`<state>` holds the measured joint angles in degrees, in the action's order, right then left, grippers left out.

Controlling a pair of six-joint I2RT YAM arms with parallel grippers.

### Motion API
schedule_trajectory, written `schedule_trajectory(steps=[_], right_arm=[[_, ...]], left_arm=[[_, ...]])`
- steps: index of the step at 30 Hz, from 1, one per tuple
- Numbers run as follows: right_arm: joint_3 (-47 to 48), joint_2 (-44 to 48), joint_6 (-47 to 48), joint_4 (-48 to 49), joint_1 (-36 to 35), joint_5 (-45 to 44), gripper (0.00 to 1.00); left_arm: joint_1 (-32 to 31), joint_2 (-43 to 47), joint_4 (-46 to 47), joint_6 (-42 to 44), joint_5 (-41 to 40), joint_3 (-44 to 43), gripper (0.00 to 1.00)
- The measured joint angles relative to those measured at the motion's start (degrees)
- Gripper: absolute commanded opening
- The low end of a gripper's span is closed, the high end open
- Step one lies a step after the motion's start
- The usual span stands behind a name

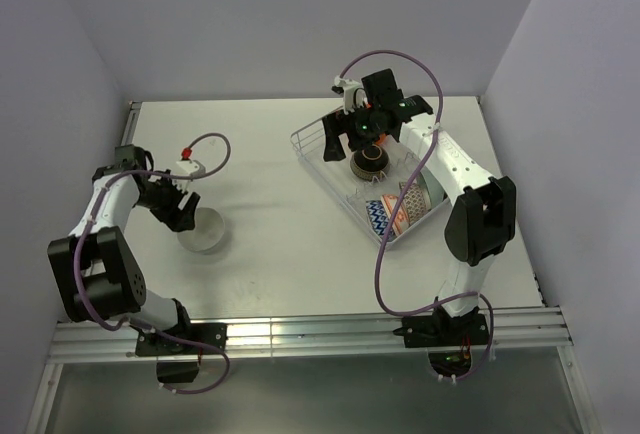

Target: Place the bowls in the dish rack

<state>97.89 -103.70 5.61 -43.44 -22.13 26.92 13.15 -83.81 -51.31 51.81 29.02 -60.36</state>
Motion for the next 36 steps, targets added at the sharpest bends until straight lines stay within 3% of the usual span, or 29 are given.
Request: schedule_trajectory(steps=[8, 11, 13, 14, 17, 18, 19, 25, 30, 36], right_arm=[[0.0, 0.0, 0.0, -0.3, 0.0, 0.4, 0.98], [-0.1, 0.2, -0.2, -0.3, 0.0, 0.6, 0.98], [-0.9, 0.7, -0.6, -0.1, 0.0, 0.8, 0.98], [-1.1, 0.8, -0.7, -0.2, 0.0, 0.9, 0.98], [-2.2, 1.6, -1.8, 0.2, 0.0, 1.2, 0.98], [-2.5, 1.9, -2.3, 0.4, 0.0, 1.4, 0.98], [-2.8, 2.3, -2.8, 0.5, 0.1, 1.5, 0.98], [-3.0, 4.2, -8.4, 3.0, 0.6, 4.3, 0.98], [-3.0, 5.1, -14.4, 5.5, 0.9, 7.8, 0.98], [-2.2, 5.1, -21.7, 7.7, 0.9, 11.2, 0.99]], left_arm=[[0.5, -4.0, 4.1, -0.3, -3.5, 4.7, 0.69], [0.5, -6.0, 6.1, -1.4, -3.4, 4.9, 0.6], [0.5, -7.7, 7.6, -3.1, -3.1, 4.8, 0.41], [0.5, -8.5, 8.0, -3.8, -2.9, 4.8, 0.41], [0.5, -9.6, 8.9, -6.3, -1.1, 4.6, 0.18], [0.5, -9.6, 9.1, -7.0, -0.5, 4.4, 0.05], [0.4, -9.6, 9.4, -7.7, 0.3, 4.0, 0.0], [-1.9, -9.4, 13.2, -18.1, 5.2, 1.7, 0.0], [-7.6, -6.5, 23.3, -34.9, 7.8, -0.1, 0.0], [-19.0, -4.8, 41.0, -58.7, 7.4, -4.5, 0.0]])
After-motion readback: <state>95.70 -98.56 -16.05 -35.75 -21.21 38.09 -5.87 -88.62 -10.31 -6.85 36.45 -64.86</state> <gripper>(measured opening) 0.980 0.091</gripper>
